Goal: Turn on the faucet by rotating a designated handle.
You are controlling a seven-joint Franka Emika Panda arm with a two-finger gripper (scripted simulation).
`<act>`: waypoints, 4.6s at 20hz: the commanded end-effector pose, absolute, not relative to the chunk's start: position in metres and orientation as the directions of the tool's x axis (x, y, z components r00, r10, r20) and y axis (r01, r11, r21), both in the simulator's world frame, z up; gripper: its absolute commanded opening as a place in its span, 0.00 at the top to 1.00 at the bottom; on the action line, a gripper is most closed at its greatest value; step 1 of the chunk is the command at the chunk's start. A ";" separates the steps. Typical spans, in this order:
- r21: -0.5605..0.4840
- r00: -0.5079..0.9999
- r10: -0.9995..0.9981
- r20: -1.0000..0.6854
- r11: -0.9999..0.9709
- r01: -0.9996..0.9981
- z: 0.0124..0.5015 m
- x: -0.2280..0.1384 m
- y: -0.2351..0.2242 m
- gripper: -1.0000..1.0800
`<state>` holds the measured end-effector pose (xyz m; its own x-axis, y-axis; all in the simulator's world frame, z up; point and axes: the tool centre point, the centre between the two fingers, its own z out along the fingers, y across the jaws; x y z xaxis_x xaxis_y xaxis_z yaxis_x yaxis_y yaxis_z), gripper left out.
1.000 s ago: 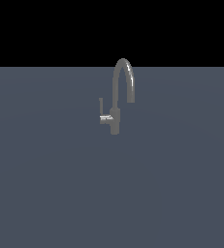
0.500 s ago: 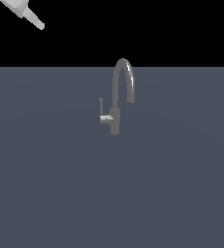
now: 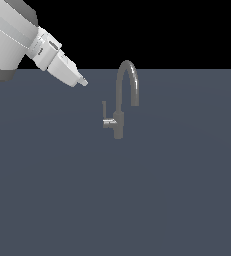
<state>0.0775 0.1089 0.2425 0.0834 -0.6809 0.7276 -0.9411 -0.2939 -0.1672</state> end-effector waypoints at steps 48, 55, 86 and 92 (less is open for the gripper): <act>-0.164 0.002 -0.707 0.707 -0.168 -0.972 0.150 0.002 0.028 1.00; -0.176 0.006 -0.709 0.705 -0.183 -0.967 0.141 -0.003 0.034 1.00; -0.193 -0.007 -0.709 0.705 -0.183 -0.964 0.057 0.012 0.038 1.00; -0.177 -0.002 -0.708 0.706 -0.173 -0.969 0.038 0.023 0.036 1.00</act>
